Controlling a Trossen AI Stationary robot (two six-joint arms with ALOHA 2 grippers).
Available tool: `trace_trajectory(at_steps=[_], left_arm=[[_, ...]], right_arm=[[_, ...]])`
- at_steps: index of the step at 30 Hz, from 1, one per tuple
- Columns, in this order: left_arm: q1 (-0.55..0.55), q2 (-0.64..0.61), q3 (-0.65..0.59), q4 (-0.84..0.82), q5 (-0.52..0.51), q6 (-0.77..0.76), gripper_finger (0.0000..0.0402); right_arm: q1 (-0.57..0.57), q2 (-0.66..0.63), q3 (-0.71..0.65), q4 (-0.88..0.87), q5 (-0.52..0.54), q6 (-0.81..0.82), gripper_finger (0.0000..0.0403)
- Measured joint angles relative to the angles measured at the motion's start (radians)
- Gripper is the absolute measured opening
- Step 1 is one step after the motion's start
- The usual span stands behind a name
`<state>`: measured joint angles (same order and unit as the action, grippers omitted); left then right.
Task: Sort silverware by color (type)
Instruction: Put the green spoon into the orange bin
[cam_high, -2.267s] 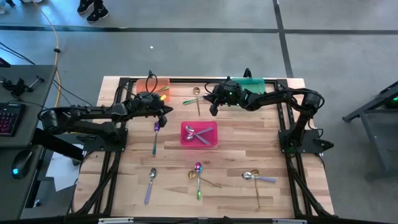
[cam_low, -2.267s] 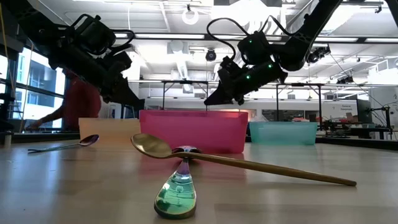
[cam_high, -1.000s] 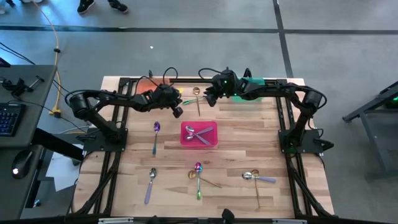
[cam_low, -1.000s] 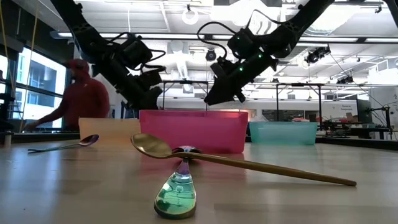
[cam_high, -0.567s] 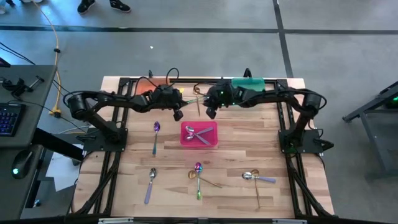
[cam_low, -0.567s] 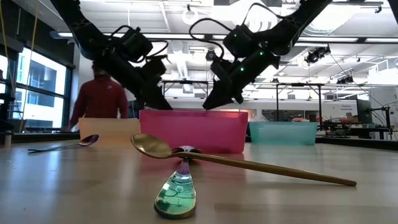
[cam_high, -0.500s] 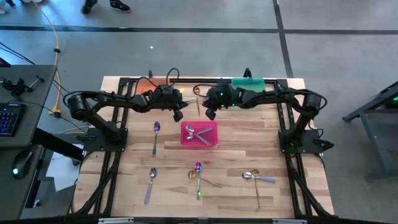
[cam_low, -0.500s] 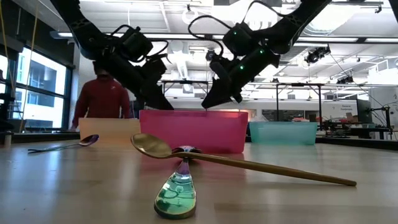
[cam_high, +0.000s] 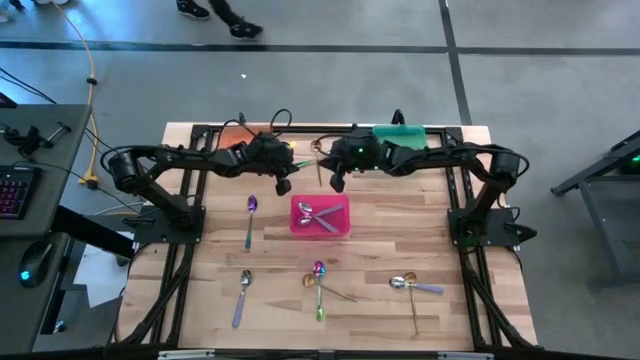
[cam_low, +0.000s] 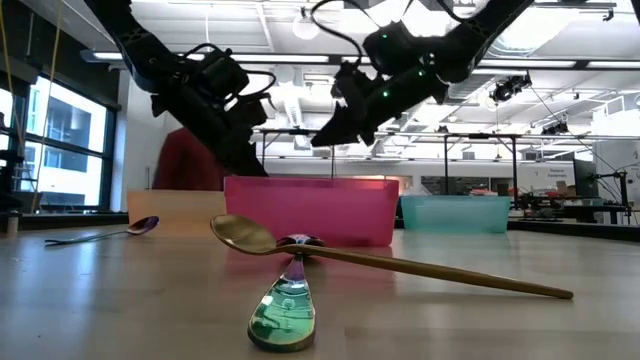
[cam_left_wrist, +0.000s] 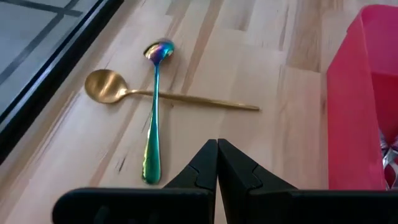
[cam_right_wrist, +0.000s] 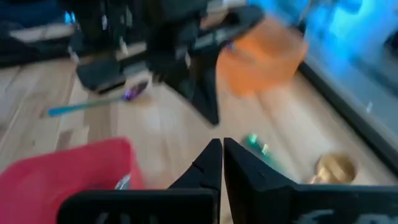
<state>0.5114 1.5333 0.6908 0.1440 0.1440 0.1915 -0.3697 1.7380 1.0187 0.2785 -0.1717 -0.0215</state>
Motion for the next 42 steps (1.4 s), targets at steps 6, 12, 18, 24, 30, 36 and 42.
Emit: trace_trajectory(at_steps=[6,12,18,24,30,36,42], left_arm=[[-0.008,0.0,0.007,0.009,0.003,-0.007,0.0],[-0.031,0.0,0.007,-0.015,0.014,-0.067,0.0],[-0.054,0.0,0.007,-0.061,0.08,-0.119,0.0],[-0.036,0.0,0.045,-0.106,0.065,-0.069,0.0],[0.005,0.006,0.132,-0.143,0.056,-0.014,0.0],[0.041,0.045,0.215,-0.167,0.052,0.002,0.0001],[0.062,0.075,0.243,-0.17,0.051,0.006,0.0021]], right_arm=[[-0.007,0.025,-0.206,0.394,-0.001,0.055,0.0],[0.034,0.025,-0.382,0.73,0.005,0.206,0.0],[0.083,0.015,-0.411,0.769,0.005,0.226,0.0],[0.071,-0.018,-0.372,0.638,0.002,0.133,0.0],[0.002,-0.071,-0.314,0.369,-0.003,0.047,0.0],[-0.056,-0.105,-0.275,0.162,-0.004,-0.012,0.0],[-0.089,-0.111,-0.272,0.063,-0.004,-0.029,0.0]])
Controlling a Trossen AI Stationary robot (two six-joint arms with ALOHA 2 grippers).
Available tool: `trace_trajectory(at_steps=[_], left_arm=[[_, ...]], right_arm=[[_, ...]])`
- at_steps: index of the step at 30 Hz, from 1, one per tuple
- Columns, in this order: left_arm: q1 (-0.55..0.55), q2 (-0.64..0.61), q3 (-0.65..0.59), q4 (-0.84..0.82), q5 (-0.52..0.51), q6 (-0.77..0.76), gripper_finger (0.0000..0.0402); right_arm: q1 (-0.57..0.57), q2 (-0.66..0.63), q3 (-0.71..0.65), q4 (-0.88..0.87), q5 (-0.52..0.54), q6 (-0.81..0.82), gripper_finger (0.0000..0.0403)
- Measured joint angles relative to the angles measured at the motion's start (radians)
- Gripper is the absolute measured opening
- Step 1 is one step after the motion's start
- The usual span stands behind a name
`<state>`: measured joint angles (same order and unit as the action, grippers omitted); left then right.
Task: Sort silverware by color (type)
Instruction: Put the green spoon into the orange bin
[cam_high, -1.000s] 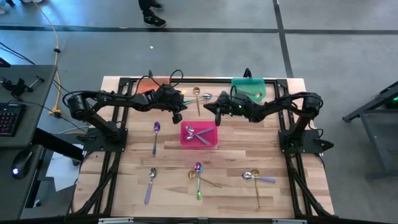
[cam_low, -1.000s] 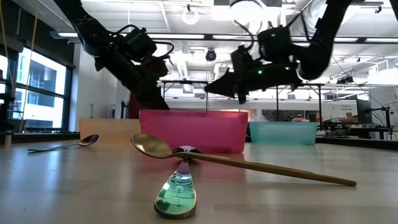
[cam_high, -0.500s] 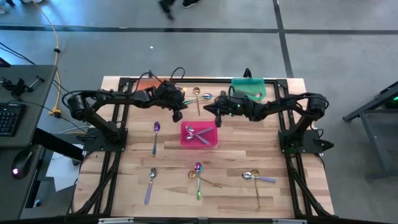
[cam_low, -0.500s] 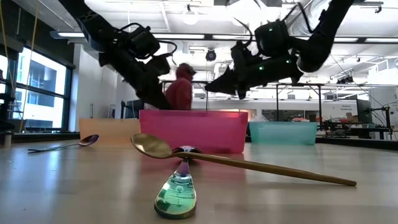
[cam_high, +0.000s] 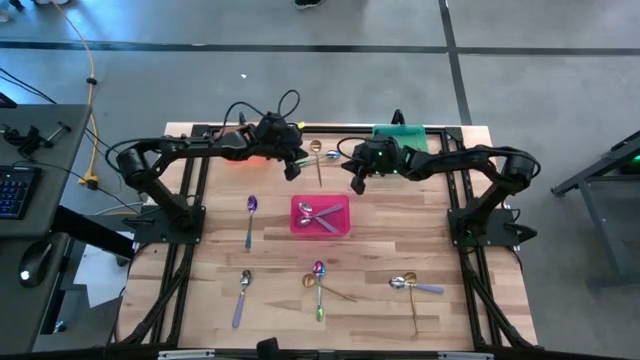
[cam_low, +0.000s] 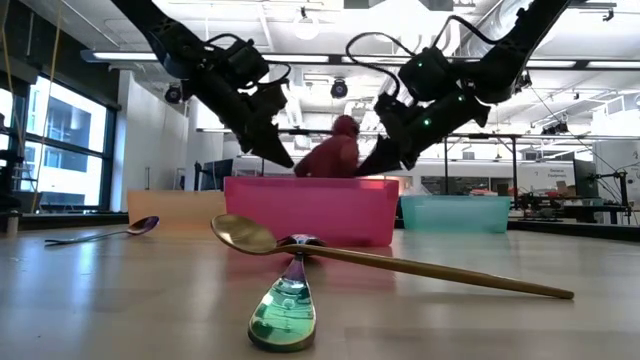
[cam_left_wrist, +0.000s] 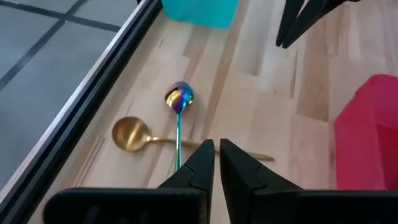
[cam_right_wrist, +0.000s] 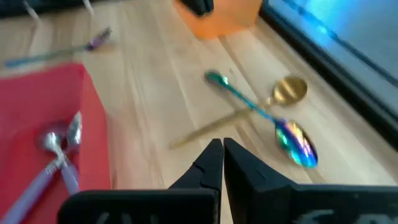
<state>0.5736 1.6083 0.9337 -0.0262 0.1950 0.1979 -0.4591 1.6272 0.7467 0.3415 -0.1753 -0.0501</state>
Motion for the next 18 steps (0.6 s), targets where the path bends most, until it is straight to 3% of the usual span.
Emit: trace_trajectory(at_steps=[14,18], left_arm=[[0.046,0.173,0.035,0.001,-0.003,0.015,0.009],[0.048,0.223,0.068,0.001,-0.053,0.025,0.0106]], right_arm=[[-0.053,0.001,0.0,-0.023,-0.001,-0.058,0.0],[-0.079,0.001,0.0,-0.023,-0.001,-0.072,0.0]])
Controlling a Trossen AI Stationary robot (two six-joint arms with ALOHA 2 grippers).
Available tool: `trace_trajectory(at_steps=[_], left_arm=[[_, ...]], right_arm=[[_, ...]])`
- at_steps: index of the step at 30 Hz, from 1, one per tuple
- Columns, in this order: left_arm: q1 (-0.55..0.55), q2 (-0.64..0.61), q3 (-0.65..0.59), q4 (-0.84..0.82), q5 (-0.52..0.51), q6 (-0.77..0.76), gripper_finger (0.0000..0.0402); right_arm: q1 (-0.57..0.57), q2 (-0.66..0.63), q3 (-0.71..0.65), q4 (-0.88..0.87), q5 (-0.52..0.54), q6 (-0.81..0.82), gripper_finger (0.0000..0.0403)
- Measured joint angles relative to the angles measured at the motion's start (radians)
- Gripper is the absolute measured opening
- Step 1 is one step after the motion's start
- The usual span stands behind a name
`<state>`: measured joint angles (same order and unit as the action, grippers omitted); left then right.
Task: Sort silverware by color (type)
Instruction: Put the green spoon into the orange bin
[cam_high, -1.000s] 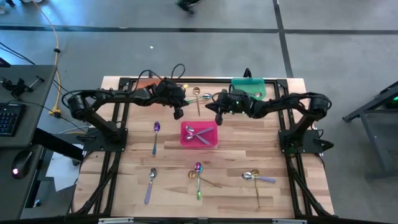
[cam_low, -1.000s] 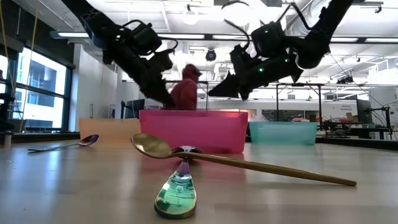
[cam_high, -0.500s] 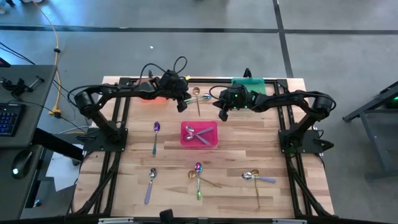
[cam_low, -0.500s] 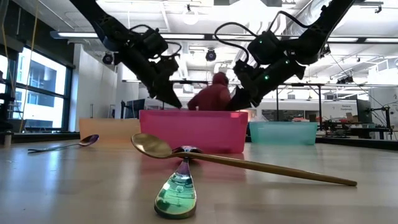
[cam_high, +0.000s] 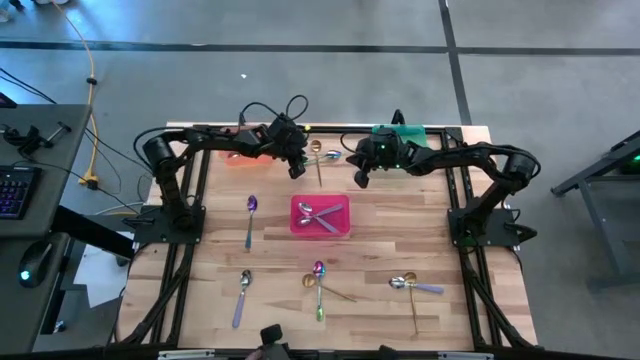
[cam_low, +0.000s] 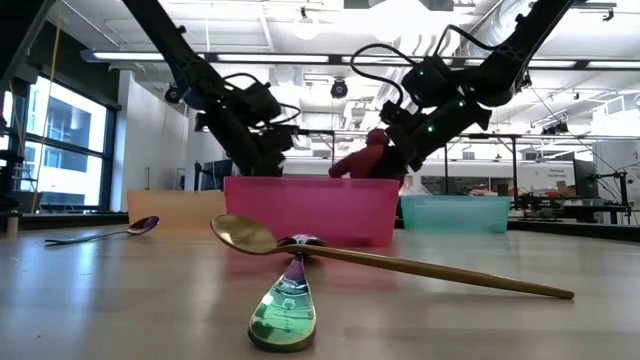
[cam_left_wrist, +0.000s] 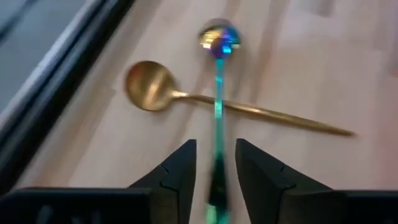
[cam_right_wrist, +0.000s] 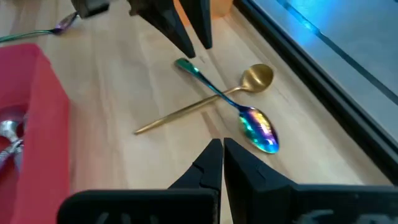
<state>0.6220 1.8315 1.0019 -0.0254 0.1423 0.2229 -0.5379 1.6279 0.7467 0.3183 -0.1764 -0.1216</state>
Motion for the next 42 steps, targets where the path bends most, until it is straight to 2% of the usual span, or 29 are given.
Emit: trace_trajectory(at_steps=[12,27,33,42], left_arm=[[-0.003,0.036,0.033,-0.005,-0.014,-0.001,0.0118],[-0.03,0.036,-0.026,0.003,-0.018,0.007,0.0118],[-0.03,0.036,-0.026,0.019,-0.081,0.002,0.0117],[-0.03,0.073,-0.025,0.029,-0.079,0.041,0.0117]], right_arm=[[-0.033,0.001,0.0,0.001,-0.015,0.008,0.0],[0.023,0.001,0.001,0.037,-0.015,0.062,0.0],[0.055,0.001,0.001,0.07,-0.015,0.044,0.0],[0.062,0.001,0.001,0.083,-0.014,0.079,0.0]])
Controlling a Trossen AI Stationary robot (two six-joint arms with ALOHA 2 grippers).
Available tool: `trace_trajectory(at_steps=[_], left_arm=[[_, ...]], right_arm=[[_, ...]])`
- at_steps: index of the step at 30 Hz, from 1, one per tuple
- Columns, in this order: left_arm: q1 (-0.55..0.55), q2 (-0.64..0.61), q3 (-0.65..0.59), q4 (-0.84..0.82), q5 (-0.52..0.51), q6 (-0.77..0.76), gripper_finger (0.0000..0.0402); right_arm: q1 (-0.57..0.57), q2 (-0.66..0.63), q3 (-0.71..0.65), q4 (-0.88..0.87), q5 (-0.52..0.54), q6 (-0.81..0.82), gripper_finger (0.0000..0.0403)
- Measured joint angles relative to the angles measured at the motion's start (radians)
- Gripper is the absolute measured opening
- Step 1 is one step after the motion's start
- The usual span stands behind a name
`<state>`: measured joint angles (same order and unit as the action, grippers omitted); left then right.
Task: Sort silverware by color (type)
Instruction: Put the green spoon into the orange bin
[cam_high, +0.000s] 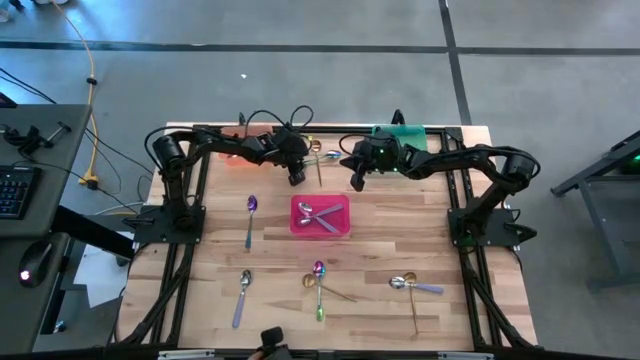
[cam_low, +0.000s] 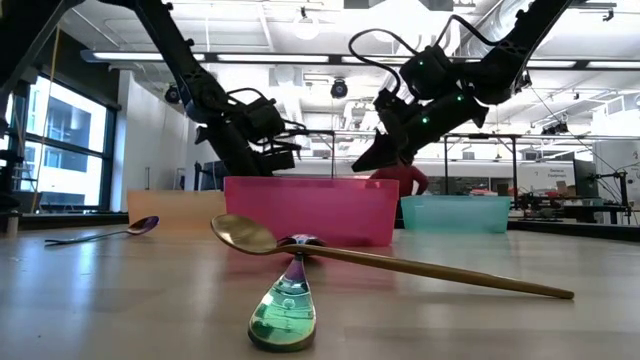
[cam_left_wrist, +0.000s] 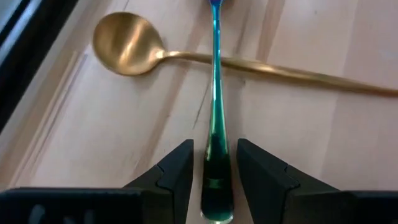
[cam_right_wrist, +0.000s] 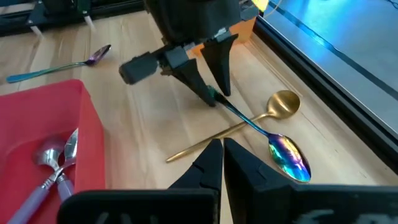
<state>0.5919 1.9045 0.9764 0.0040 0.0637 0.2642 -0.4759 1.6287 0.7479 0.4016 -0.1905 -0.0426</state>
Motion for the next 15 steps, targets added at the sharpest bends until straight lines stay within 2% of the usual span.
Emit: trace_trajectory(at_steps=[10,15], left_arm=[[0.0,0.0,0.002,0.0,-0.025,0.002,0.0116],[-0.004,0.0,0.002,-0.003,-0.027,0.002,0.0092]], right_arm=[[-0.001,0.0,0.0,-0.013,0.0,0.023,0.0],[-0.001,0.0,0.0,-0.067,0.0,0.062,0.0]])
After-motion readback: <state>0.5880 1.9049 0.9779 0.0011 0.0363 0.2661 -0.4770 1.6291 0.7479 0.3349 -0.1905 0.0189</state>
